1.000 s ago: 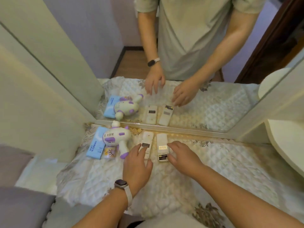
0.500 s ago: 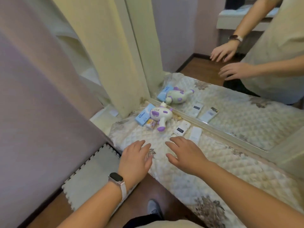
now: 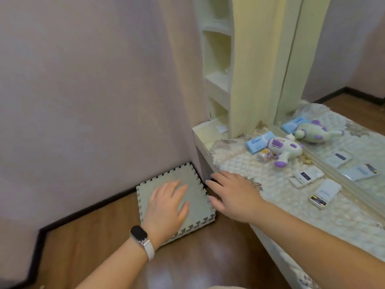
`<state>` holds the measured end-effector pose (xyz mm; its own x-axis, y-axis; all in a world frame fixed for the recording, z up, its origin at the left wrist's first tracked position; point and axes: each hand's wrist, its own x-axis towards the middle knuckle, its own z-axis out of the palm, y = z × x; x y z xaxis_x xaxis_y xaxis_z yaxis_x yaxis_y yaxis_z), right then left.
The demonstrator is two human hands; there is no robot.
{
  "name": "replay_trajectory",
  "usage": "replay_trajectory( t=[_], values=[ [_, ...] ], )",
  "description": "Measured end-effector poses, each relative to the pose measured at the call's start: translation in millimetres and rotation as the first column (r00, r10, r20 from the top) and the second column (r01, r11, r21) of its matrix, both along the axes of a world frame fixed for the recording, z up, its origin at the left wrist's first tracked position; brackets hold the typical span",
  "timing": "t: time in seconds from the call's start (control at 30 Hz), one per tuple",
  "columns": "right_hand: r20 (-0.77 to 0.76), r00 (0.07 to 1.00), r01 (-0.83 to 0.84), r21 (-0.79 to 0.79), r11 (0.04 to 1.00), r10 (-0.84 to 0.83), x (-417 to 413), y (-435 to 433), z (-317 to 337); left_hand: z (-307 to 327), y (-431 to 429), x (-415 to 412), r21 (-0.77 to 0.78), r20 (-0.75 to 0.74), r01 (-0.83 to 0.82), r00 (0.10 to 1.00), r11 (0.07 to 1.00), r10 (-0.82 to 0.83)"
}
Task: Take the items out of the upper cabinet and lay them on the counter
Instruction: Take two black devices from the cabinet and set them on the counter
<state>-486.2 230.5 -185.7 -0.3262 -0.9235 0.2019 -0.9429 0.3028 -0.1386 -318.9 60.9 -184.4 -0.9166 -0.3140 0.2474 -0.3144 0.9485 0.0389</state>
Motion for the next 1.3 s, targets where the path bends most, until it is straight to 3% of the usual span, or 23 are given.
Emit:
replay_trajectory(
  t=[0.33,0.7,0.97,1.3],
  values=[
    [-0.055,0.955,-0.293,-0.027,0.956,0.292,181.2,-144.0,20.2,10.9,-90.6,216.1,0.014,-0.069,-0.238,0.969,0.971,0.239],
    [-0.141,0.794,-0.599,-0.007,0.801,0.592,368.4,-278.5,36.6,17.9,-144.6,437.4,0.083,-0.121,-0.589,0.794,0.804,0.595],
    [-0.191,0.607,-0.787,-0.014,0.616,0.771,439.7,-352.0,47.0,34.6,-171.9,505.3,0.046,-0.120,-0.752,0.649,0.657,0.751],
    [-0.148,0.345,-0.938,-0.076,0.337,0.927,474.1,-494.8,57.0,54.9,-246.5,519.5,-0.025,-0.084,-0.914,0.406,0.405,0.910]
  ],
)
